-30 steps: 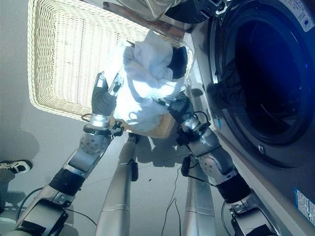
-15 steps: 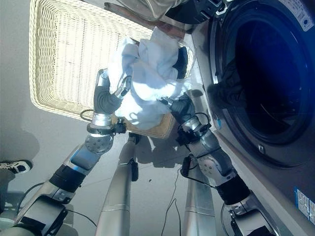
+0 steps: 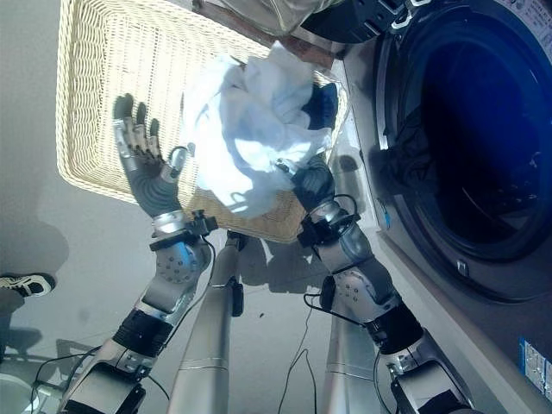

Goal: Put the clothes into the washing machine.

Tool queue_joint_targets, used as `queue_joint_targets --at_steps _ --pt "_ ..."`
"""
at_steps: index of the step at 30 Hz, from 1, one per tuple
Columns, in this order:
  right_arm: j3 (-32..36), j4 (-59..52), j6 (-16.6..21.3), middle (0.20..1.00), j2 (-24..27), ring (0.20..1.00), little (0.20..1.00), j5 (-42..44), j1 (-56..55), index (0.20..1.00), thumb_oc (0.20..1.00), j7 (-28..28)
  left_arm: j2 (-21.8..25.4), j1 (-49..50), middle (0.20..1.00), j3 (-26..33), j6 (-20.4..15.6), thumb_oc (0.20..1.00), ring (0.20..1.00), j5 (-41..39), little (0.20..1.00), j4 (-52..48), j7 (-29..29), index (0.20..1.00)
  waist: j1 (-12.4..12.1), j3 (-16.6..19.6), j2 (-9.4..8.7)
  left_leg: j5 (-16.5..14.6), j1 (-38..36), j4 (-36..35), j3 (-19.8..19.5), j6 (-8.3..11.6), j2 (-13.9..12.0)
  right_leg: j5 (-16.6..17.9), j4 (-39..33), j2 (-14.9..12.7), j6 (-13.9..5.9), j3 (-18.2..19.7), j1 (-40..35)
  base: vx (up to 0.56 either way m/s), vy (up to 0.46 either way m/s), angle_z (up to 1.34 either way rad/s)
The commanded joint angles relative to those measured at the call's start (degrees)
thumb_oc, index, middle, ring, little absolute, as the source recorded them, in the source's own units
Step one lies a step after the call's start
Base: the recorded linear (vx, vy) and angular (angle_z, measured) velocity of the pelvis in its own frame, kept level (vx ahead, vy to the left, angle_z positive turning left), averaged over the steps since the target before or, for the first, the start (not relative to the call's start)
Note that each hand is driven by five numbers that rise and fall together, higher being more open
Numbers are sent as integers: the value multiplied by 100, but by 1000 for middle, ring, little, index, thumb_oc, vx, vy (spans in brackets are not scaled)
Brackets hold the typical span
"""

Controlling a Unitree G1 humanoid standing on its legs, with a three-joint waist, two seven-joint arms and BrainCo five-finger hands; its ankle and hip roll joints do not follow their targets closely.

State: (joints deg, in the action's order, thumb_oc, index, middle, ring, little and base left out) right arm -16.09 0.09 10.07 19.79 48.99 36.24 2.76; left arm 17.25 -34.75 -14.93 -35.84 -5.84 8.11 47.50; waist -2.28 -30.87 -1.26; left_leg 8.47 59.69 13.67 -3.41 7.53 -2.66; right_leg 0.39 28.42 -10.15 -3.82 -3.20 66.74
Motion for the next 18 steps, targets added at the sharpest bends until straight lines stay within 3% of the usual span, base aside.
queue_joint_targets --at_steps 1,6,11,18 --pt "366 -360 877 200 31 200 200 140 -5 200 200 386 169 -131 1000 316 -266 1000 1000 108 1000 -15 283 1000 172 107 207 -187 185 519 -75 -379 352 775 -686 226 -353 -364 -289 -1 39 1" --pt "929 26 1359 200 234 200 200 616 -2 200 200 777 367 -327 1000 377 -59 1000 1000 138 1000 520 427 1000 234 107 174 -230 151 553 -36 -347 297 760 -630 239 -376 -327 -313 0 0 0" --pt "1276 436 1497 200 380 200 200 981 16 200 200 1042 518 -470 1000 352 106 1000 1000 150 1000 1026 467 1000 281 107 140 -261 122 579 -8 -317 257 769 -616 243 -396 -308 -335 0 0 0" --pt "1579 2251 1603 200 1014 200 200 1956 465 200 200 1117 915 -905 1000 111 208 1000 1000 -221 1000 2290 486 1000 314 107 107 -303 116 603 12 -246 165 806 -644 258 -421 -303 -341 -3 -3 -7"
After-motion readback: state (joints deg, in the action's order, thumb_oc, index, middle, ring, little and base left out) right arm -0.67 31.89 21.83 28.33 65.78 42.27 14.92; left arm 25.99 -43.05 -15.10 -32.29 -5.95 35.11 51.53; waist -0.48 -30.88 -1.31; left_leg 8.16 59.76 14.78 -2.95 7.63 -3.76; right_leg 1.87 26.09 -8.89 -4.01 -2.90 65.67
